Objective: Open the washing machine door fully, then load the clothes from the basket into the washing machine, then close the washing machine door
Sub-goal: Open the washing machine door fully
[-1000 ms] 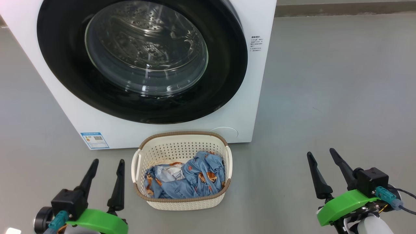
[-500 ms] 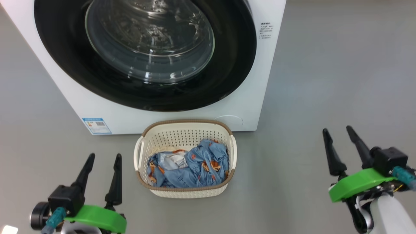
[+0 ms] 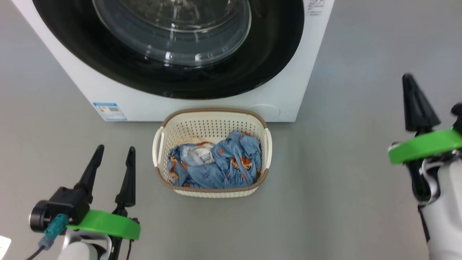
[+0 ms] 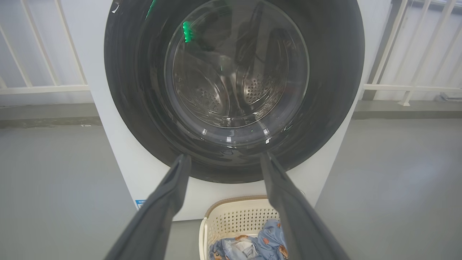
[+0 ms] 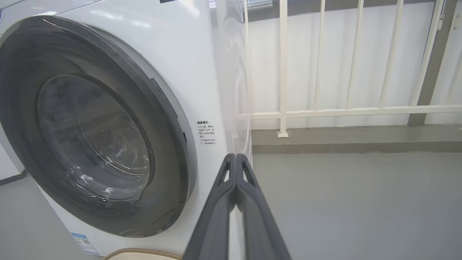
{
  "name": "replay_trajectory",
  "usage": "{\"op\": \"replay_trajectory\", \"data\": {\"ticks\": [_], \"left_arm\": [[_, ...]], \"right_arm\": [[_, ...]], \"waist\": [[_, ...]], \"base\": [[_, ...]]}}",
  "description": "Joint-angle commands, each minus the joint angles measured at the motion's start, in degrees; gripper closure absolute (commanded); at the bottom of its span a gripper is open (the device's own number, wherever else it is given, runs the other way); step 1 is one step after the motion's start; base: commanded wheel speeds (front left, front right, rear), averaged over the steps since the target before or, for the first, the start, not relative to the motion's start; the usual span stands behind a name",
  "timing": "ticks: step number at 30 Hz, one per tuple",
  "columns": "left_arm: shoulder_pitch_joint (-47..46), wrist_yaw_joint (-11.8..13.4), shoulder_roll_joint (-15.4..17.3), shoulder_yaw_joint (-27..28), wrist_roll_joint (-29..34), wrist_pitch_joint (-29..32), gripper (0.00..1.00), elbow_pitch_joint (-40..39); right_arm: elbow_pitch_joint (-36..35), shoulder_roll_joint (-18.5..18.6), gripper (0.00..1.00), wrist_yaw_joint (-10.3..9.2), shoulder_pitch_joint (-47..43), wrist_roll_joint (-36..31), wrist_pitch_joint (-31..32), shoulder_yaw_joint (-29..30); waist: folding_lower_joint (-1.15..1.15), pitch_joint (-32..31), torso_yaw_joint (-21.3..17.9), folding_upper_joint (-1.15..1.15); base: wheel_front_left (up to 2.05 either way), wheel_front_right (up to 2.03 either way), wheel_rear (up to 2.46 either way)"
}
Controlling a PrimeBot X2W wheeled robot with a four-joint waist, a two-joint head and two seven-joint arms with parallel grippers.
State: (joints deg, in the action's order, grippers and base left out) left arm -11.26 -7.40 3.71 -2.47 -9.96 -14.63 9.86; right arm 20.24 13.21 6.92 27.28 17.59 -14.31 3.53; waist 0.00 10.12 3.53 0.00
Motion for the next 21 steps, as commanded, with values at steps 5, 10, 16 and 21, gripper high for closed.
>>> {"op": "replay_trajectory", "data": {"ticks": [5, 10, 16, 21], "left_arm": [[-3.13, -0.08, 1.56, 0.93, -0.96, -0.37, 0.00, -2.27], [-3.93, -0.09, 1.56, 0.08, -1.62, -0.37, 0.00, -3.52], [-4.67, -0.09, 1.47, -0.58, -2.43, -0.37, 0.00, -4.91], [-5.23, -0.09, 1.32, -0.70, -2.90, -0.37, 0.00, -4.94]], "right_arm": [[0.67, 2.36, 1.00, 0.57, 6.55, 8.97, 0.98, -2.70], [3.26, 6.43, 1.00, 0.57, 12.13, 15.12, 3.88, -5.01], [4.67, 8.68, 1.00, 0.57, 19.33, 29.94, 8.91, -5.95], [5.57, 10.92, 1.00, 0.57, 24.66, 42.69, 15.27, -6.24]], "waist": [[0.00, 3.78, 2.14, 0.00], [0.00, 5.98, 3.38, 0.00], [0.00, 8.39, 4.82, 0.00], [0.00, 10.00, 5.74, 0.00]], "base": [[0.00, 0.00, 0.00], [0.00, 0.00, 0.00], [0.00, 0.00, 0.00], [0.00, 0.00, 0.00]]}}
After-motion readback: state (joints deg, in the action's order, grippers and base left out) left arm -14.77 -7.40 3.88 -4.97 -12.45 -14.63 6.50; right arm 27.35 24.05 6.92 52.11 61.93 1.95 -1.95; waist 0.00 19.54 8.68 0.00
